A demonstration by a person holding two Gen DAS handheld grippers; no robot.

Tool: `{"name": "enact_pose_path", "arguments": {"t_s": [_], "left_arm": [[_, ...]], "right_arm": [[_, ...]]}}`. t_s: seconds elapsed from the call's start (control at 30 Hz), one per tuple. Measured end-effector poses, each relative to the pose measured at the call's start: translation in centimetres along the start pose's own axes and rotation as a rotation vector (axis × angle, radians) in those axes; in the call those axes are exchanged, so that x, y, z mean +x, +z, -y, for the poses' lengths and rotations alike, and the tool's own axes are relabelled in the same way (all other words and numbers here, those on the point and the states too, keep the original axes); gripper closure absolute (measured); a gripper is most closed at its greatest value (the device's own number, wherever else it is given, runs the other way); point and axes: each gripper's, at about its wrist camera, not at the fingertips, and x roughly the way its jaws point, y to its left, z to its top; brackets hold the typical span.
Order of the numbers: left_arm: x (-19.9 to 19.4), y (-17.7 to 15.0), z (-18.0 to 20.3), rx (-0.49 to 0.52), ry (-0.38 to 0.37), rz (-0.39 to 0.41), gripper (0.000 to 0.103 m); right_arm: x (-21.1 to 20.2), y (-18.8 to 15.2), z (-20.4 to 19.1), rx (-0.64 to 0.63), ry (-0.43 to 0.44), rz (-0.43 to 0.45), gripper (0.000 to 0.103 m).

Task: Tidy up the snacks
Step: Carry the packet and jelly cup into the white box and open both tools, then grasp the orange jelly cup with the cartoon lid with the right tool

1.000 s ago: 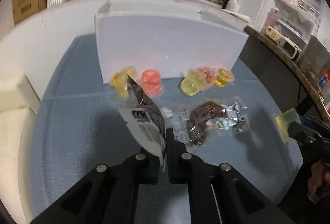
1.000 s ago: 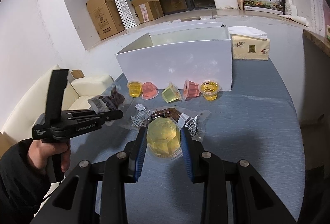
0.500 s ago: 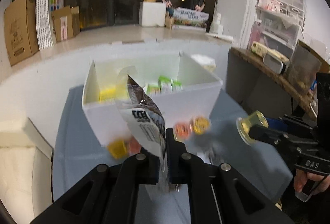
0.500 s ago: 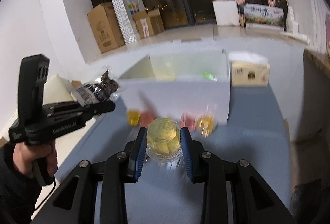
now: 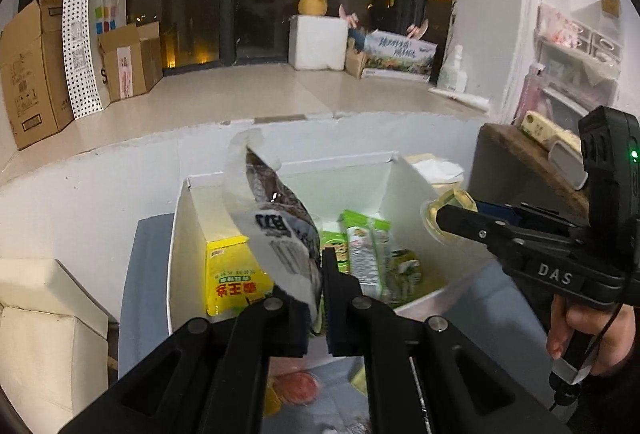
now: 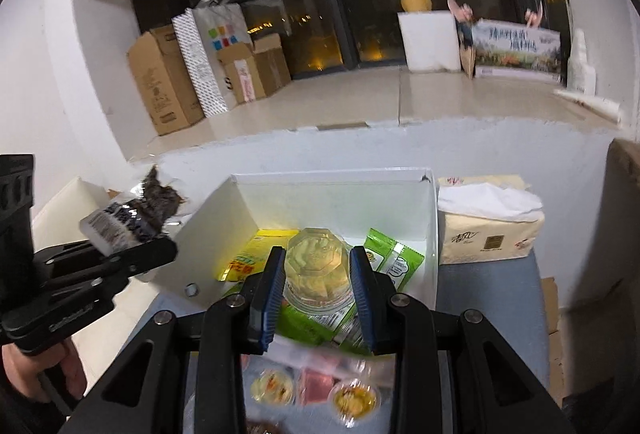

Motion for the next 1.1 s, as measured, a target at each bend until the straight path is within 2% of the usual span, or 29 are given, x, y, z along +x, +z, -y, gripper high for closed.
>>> {"name": "enact_pose_path", "arguments": {"t_s": [0.03, 0.07, 0.1, 0.13, 0.17, 0.3, 0.43, 0.53, 0.7, 0.87, 0.93, 1.1], "left_arm": [[0.4, -0.1, 0.0, 0.000, 0.008, -0.010, 0.095], [1.1, -0.2, -0.2, -0.003, 0.019, -0.025, 0.077], [1.6, -0.4, -0.4, -0.012, 0.026, -0.035, 0.041], [1.9, -0.7, -0.5, -0.018, 0.031, -0.037, 0.022], [2.0, -1.0, -0.7, -0.026, 0.029, -0.027, 0.000], [1.8, -1.9, -0.6, -0.025, 0.022, -0.028, 0.000], [1.2, -2.5, -0.2, -0.009, 0.044, -0.018, 0.000], [0.2, -3.0, -0.2, -0.032, 0.035, -0.010, 0.000], [-3.1, -4.9, 0.4, -0.042, 0.019, 0.020, 0.000], [-7.0, -9.7, 1.4, -0.058, -0.010, 0.048, 0.000], [-7.9, -11.8, 1.6, -0.071, -0.026, 0.032, 0.000], [-10.0, -16.7, 1.5, -0.133, -0.023, 0.006, 0.000]], "right_arm": [[0.6, -0.1, 0.2, -0.003, -0.012, -0.003, 0.067], [0.8, -0.1, 0.2, -0.013, -0.025, 0.001, 0.061], [0.8, -0.2, 0.3, -0.018, -0.041, 0.014, 0.034], [0.6, -0.3, 0.5, -0.011, -0.045, 0.042, 0.009], [0.1, -0.4, 0.8, 0.000, -0.030, 0.067, 0.005], [-0.9, -0.4, 1.1, 0.008, -0.029, 0.077, 0.000], [-2.5, -0.8, 0.4, -0.040, -0.053, 0.105, 0.000], [-3.7, -1.5, 0.1, -0.034, -0.030, 0.100, 0.000], [-7.2, -5.2, -0.9, -0.049, -0.014, 0.093, 0.000], [-8.2, -10.5, -1.0, -0.067, -0.038, 0.018, 0.000], [-7.9, -12.2, -0.6, -0.050, -0.031, -0.023, 0.000], [-6.5, -14.4, 0.2, -0.004, -0.042, -0.080, 0.000]]}}
